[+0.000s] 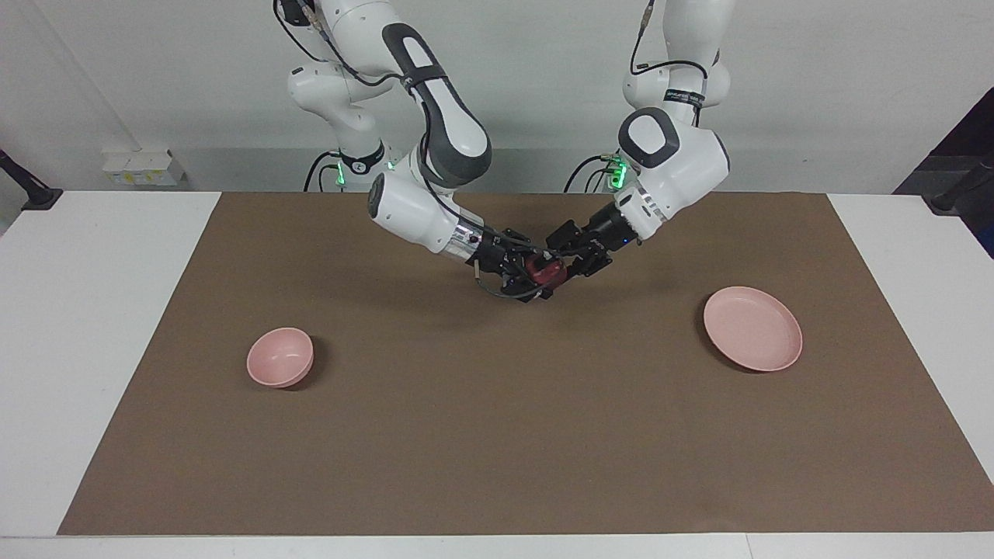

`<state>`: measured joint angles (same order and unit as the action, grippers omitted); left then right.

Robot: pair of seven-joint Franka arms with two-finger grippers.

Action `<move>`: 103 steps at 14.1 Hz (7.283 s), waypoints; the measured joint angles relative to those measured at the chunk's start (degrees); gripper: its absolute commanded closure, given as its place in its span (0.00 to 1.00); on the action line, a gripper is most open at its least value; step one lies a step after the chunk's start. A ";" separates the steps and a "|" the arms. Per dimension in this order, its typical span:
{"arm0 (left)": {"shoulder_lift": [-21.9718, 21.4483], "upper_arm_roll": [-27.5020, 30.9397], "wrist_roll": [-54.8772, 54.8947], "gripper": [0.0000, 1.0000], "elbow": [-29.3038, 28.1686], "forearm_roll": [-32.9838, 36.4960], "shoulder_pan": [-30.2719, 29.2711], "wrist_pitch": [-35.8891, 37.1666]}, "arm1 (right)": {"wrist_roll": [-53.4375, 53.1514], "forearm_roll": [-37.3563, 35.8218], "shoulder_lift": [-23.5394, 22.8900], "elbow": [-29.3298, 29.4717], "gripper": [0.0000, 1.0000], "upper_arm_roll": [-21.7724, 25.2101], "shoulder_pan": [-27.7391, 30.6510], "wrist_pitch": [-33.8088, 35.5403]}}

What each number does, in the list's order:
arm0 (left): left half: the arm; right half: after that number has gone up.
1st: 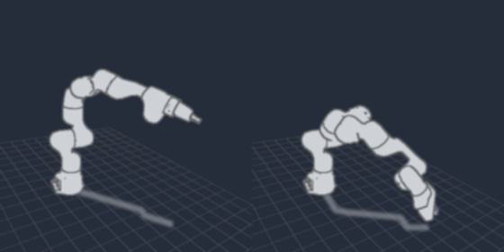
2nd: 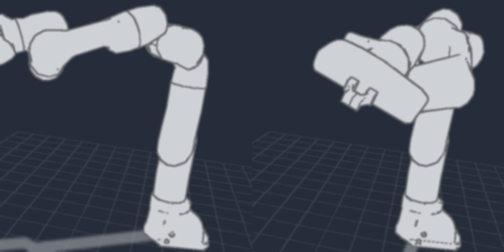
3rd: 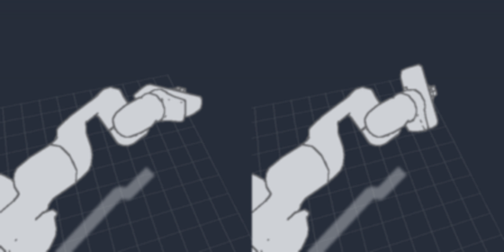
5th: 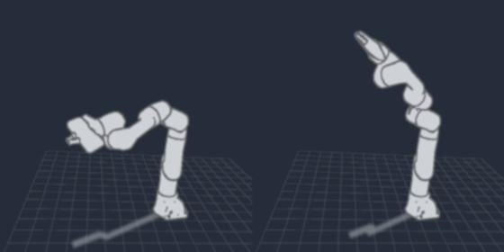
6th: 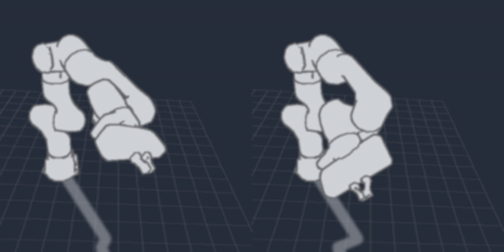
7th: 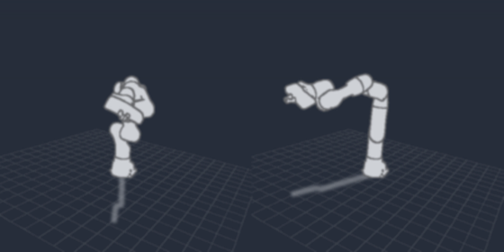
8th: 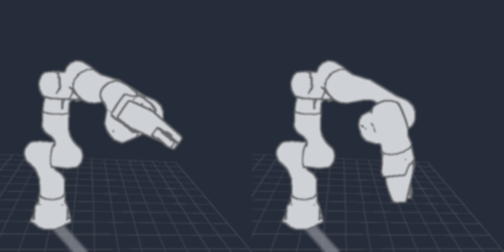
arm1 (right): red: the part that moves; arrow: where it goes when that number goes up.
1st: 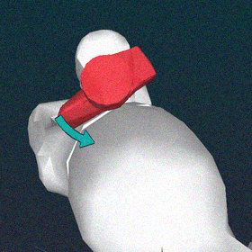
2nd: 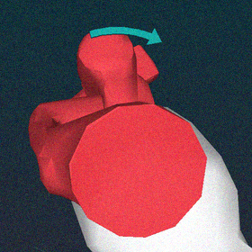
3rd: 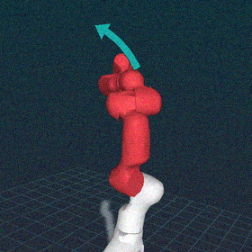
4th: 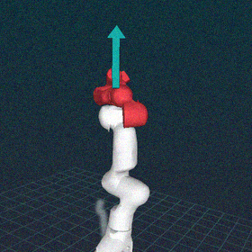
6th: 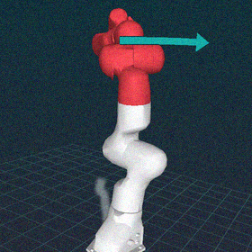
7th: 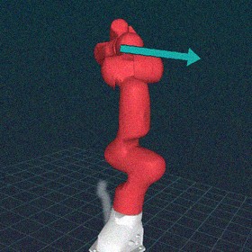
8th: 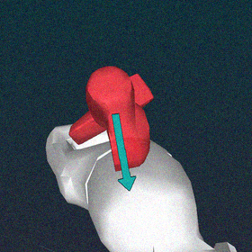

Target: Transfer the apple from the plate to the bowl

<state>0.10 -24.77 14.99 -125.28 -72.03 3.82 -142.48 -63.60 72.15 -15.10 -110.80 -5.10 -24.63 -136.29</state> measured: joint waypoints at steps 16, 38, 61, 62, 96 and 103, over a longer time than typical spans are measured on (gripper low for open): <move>-0.03 4.06 -1.40 0.00 -0.18 16.09 -1.29 0.19 | 2.08 -29.79 2.09 2.54 1.00 1.01 8.73 -0.13; 0.07 23.68 -1.54 0.00 36.31 71.90 -1.70 51.97 | 47.27 -79.98 -0.19 -0.04 1.00 1.17 30.40 -11.48; 0.48 27.36 -1.65 0.00 42.62 71.91 0.19 59.97 | 47.68 -83.93 6.05 -2.72 0.00 -0.91 33.04 1.55; 0.47 27.36 -1.65 0.00 42.62 71.91 0.19 59.97 | 48.81 -82.07 6.41 -0.77 0.00 -1.37 33.01 5.47; 0.47 27.47 -1.65 0.00 42.62 71.91 0.19 59.97 | 59.35 -73.81 15.80 24.10 0.00 4.54 26.71 55.05; 0.47 27.47 -1.65 0.00 42.62 71.91 0.19 59.97 | 59.35 -72.20 15.30 24.78 0.00 5.08 26.78 55.31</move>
<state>0.57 2.71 13.34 -82.65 -0.12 4.01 -82.51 -4.25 -0.05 0.20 -86.02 -0.02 2.14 -80.98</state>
